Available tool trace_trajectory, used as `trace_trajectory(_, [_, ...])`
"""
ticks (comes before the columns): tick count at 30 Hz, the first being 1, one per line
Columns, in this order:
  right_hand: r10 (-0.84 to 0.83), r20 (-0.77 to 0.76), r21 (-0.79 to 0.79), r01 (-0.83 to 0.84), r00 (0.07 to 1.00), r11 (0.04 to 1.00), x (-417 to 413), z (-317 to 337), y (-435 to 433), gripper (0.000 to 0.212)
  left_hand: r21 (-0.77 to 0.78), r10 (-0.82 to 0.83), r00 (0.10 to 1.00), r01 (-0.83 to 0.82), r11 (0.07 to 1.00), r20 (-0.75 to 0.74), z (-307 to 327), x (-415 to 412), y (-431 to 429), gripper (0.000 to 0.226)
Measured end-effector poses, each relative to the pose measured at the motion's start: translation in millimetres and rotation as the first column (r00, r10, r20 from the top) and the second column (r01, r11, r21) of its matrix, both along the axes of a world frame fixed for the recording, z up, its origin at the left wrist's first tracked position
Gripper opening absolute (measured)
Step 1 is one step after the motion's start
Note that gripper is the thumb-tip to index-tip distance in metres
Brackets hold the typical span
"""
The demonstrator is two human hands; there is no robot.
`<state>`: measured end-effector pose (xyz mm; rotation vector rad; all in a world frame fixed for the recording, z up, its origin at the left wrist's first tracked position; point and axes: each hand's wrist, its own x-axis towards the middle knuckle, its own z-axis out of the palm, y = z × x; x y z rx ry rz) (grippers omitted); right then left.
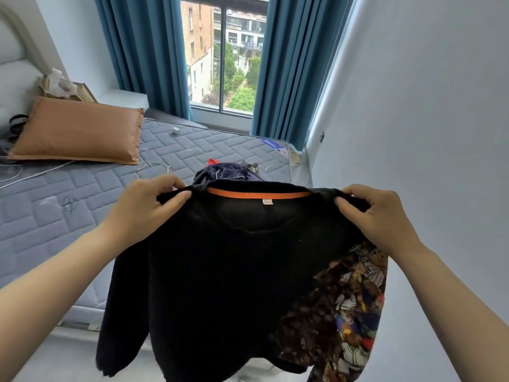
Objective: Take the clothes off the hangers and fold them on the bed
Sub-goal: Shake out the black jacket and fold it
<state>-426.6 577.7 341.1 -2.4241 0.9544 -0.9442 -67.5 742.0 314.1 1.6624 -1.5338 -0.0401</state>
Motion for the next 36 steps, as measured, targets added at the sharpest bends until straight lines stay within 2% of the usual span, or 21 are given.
trace_trajectory(10, [-0.013, -0.048, 0.212, 0.023, 0.999, 0.977, 58.3, -83.8, -74.3, 0.011, 0.238, 0.083, 0.994, -0.064, 0.969, -0.072, -77.0, 44.2, -67.1, 0.008])
trace_trajectory(15, [-0.031, -0.123, 0.312, 0.068, 0.992, 0.947, 91.7, -158.1, -150.7, 0.009, 0.392, 0.111, 0.992, -0.082, 0.916, -0.053, -143.7, 72.9, -141.6, 0.011])
trace_trajectory(20, [-0.038, -0.222, 0.337, 0.114, 0.974, 0.935, 137.9, -244.2, -240.6, 0.01, 0.495, 0.185, 0.982, -0.144, 0.857, -0.035, -224.9, 104.3, -233.7, 0.027])
trace_trajectory(26, [-0.105, -0.312, 0.275, 0.196, 0.944, 0.941, 178.9, -325.7, -323.6, 0.012, 0.508, 0.221, 0.972, -0.23, 0.83, 0.079, -305.0, 142.3, -331.1, 0.025])
trace_trajectory(32, [-0.176, -0.393, 0.189, 0.266, 0.903, 0.945, 209.4, -383.3, -375.3, 0.018, 0.505, 0.173, 0.974, -0.224, 0.834, 0.148, -367.9, 171.1, -396.1, 0.027])
trace_trajectory(36, [-0.268, -0.494, 0.092, 0.357, 0.827, 0.93, 229.8, -421.8, -395.7, 0.022, 0.496, 0.159, 0.961, -0.254, 0.83, 0.227, -404.4, 183.4, -422.2, 0.031])
